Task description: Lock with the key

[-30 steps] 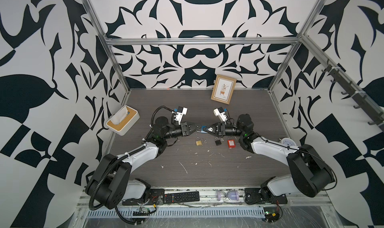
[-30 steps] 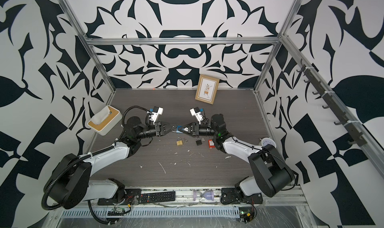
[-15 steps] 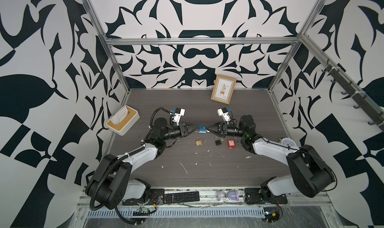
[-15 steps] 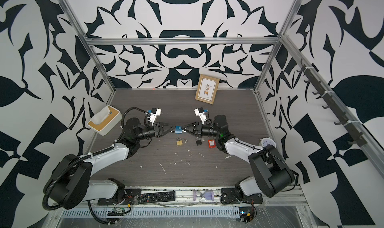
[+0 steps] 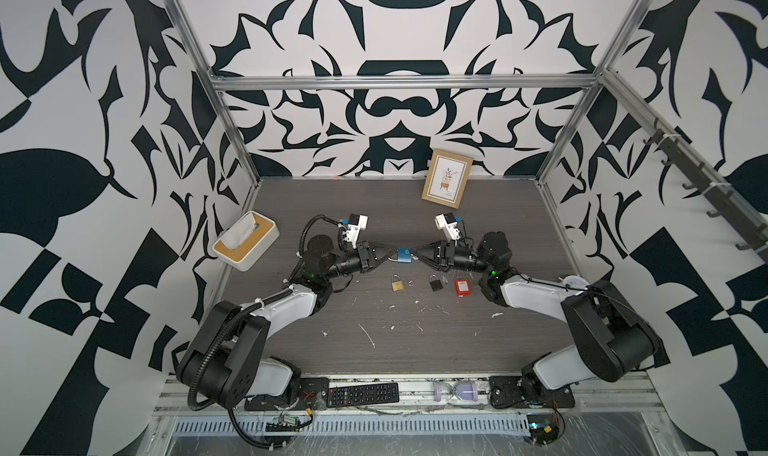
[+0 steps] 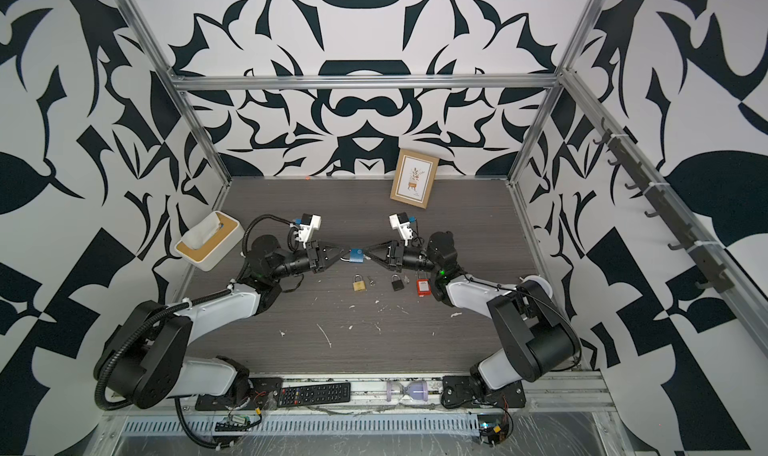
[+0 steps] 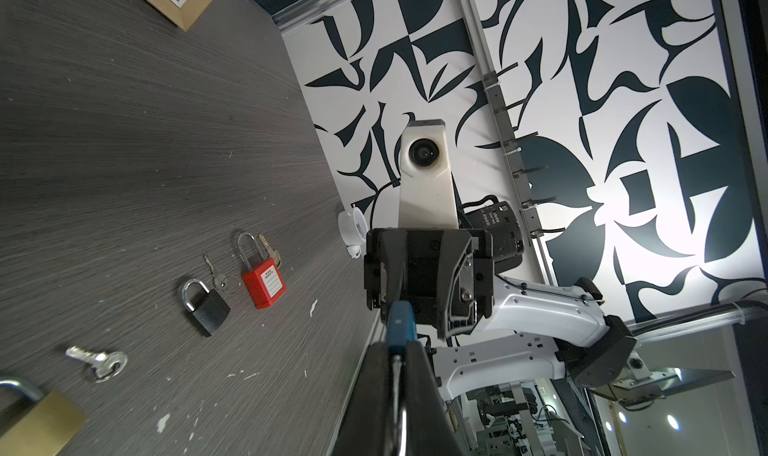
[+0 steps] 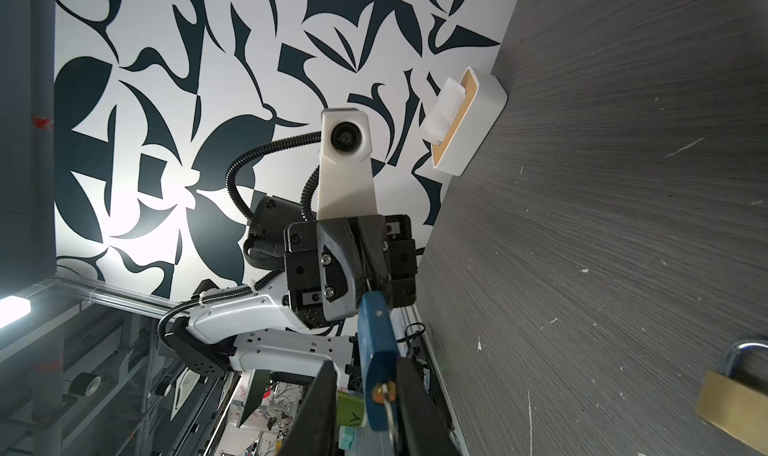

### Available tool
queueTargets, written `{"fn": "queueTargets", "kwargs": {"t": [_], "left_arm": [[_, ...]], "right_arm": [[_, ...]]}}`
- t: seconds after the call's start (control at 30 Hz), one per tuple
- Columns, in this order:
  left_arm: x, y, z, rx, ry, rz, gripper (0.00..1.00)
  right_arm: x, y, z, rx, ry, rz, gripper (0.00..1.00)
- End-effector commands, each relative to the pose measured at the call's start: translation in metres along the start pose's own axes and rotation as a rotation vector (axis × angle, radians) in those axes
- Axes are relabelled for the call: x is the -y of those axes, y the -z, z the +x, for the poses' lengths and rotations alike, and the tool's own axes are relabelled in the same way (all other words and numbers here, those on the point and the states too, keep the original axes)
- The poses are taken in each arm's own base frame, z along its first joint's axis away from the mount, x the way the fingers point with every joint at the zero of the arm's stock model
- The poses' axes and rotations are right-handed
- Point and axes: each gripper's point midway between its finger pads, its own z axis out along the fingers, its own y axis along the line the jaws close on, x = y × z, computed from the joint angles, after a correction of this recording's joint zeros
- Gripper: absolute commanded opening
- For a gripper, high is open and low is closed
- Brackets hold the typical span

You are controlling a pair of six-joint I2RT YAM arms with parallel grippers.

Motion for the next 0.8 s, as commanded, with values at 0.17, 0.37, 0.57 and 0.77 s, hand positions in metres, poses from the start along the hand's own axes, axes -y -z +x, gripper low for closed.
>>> {"fn": "queueTargets", "kwargs": {"t": [0.17,0.37,0.57,0.77], "left_arm": [[0.0177,-0.0007,-0.0026,-0.001,-0.049,0.06,0.0],[0.0189,0.0,-0.0023,-0.002,-0.051,0.061,0.0],[0.018,0.0001,-0.0021,-0.003,-0.051,0.057,0.0],[0.0178,-0.0001,-0.0016,-0.004,-0.054,0.057,0.0]], "right_arm": [[-0.0213,-0.0071,-0.0005,-0.022,0.068,-0.073,0.27],[-0.0168,-0.0108,0.0001,-0.03,0.061,-0.067,0.27],[-0.0187,-0.0125,-0.0002,-0.03,0.069,-0.068,0.26],[-0.0196,-0.0122,0.0012,-0.035,0.071,-0.069,0.03]]}}
